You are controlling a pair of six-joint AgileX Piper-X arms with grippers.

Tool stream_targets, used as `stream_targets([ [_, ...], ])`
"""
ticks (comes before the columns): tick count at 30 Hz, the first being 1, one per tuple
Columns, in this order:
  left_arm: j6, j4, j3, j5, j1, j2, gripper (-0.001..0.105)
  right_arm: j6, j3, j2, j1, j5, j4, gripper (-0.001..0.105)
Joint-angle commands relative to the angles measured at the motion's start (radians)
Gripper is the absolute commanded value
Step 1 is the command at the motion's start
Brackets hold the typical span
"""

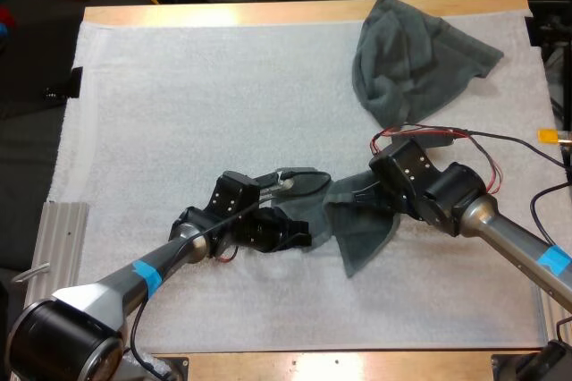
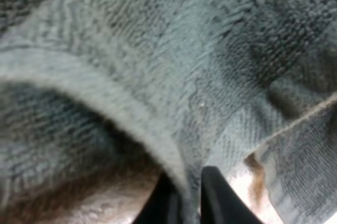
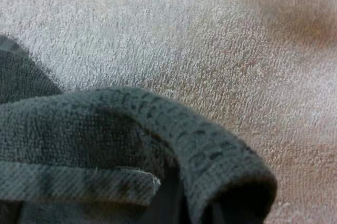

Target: Pick towel from pile, fold and stack

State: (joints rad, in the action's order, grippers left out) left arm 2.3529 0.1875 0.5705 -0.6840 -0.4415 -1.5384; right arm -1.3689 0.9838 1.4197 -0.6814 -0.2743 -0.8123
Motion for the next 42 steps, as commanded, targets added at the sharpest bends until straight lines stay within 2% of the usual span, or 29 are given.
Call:
stream_targets([
  [1, 0.003, 0.003, 0.007, 0.019, -0.002, -0.001, 0.000, -0.004, 0.001, -0.007, 0.003, -0.007, -0.010, 0.000],
  [8, -0.018, 0.005, 0.007, 0.003, -0.002, 0.013, 0.000, -0.026, 0.001, -0.007, 0.003, -0.003, -0.035, 0.000],
  [12, -0.089, 0.056, 0.009, 0.007, -0.002, 0.096, 0.000, -0.108, 0.003, -0.023, 0.002, 0.022, -0.039, 0.000],
  [16, -0.185, 0.181, 0.031, 0.031, 0.000, 0.221, 0.000, -0.129, 0.003, -0.082, 0.001, 0.024, -0.039, 0.000],
  [18, -0.232, 0.267, 0.059, 0.034, 0.000, 0.269, 0.000, -0.142, 0.003, -0.116, 0.001, 0.026, -0.039, 0.000],
  [22, -0.343, 0.471, 0.147, 0.105, 0.000, 0.350, 0.000, -0.182, 0.003, -0.192, 0.001, 0.056, -0.040, 0.000],
  [26, -0.446, 0.672, 0.260, 0.259, 0.000, 0.414, 0.000, -0.183, 0.004, -0.270, 0.001, 0.057, -0.046, 0.000],
  [29, -0.500, 0.775, 0.349, 0.331, 0.000, 0.449, 0.000, -0.183, 0.006, -0.321, 0.001, 0.098, -0.047, 0.000],
  [32, -0.518, 0.845, 0.423, 0.368, 0.000, 0.481, 0.000, -0.183, 0.021, -0.359, 0.001, 0.140, -0.074, 0.000],
  [35, -0.519, 0.901, 0.470, 0.373, 0.000, 0.515, 0.000, -0.183, 0.060, -0.381, 0.000, 0.168, -0.136, 0.000],
  [42, -0.513, 0.987, 0.500, 0.429, -0.009, 0.608, 0.000, -0.179, 0.167, -0.401, -0.029, 0.216, -0.280, 0.000],
])
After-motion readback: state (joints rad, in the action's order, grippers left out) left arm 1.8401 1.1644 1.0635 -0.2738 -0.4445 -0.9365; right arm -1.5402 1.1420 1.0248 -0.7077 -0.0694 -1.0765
